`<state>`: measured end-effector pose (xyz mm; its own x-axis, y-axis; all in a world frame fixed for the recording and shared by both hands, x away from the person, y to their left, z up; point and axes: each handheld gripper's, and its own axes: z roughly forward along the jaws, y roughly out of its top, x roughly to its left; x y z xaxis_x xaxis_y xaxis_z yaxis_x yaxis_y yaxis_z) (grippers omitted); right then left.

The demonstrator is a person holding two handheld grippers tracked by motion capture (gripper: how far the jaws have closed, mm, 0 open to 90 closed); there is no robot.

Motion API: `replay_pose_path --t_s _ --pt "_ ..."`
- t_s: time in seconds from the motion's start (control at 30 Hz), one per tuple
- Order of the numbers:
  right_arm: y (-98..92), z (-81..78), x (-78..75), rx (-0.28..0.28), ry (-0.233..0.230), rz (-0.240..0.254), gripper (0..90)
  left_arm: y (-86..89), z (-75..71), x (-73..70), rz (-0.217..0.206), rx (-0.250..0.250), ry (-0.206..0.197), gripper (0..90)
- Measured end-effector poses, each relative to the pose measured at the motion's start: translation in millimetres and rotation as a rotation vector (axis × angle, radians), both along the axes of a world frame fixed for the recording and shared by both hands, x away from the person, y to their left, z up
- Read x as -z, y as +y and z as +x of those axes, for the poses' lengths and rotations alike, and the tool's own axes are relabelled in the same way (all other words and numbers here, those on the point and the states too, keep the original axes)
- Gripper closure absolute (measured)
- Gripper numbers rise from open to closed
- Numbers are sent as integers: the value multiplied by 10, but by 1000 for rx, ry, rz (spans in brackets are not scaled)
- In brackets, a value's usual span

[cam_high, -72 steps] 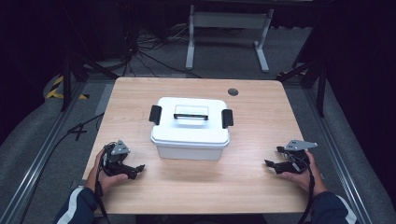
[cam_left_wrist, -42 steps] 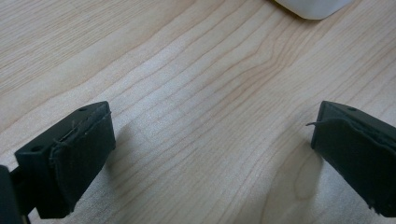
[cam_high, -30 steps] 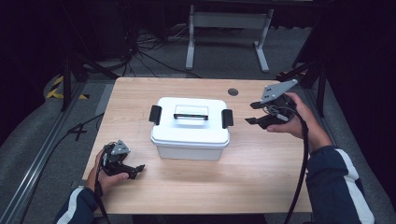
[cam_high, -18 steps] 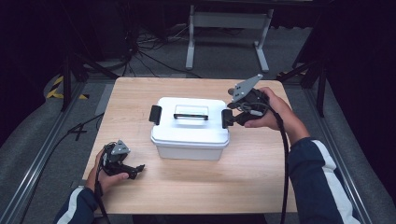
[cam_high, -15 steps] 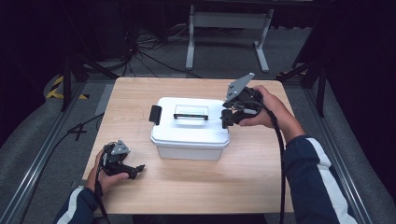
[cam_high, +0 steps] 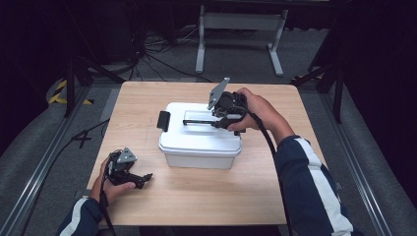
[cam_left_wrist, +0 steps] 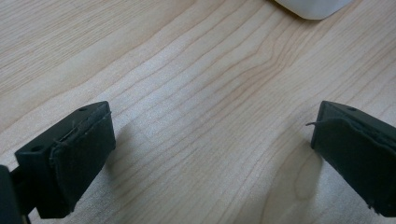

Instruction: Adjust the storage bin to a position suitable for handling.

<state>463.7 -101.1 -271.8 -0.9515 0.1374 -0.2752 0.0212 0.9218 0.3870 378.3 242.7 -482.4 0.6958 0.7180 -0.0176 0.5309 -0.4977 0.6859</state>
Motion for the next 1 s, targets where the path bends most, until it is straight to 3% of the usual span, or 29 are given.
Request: replay_pose_path --t_s 0.1,0.2,0.27,0.3,0.5,0.53,0.63,1.0 --pt "65 10 20 -12 -6 -18 658 -4 -6 2 -7 -6 9 2" --pt "177 30 56 -37 -2 -34 748 -7 -9 4 -11 -7 15 2" --pt "218 28 73 -44 -7 -36 821 2 3 -1 3 0 -5 2" --pt "241 27 80 -59 -6 -37 834 -5 -7 3 -8 -8 8 2" --pt "271 3 74 -69 -40 -62 842 -1 -1 1 0 -6 -3 2" --pt "269 -3 70 -70 -41 -53 842 -8 -12 4 -12 -11 16 2" --pt "265 -13 54 -73 -53 -44 843 -3 -3 2 -4 -8 0 2" --pt "183 -25 -33 -69 -77 7 844 -5 -8 2 -7 -10 9 2"
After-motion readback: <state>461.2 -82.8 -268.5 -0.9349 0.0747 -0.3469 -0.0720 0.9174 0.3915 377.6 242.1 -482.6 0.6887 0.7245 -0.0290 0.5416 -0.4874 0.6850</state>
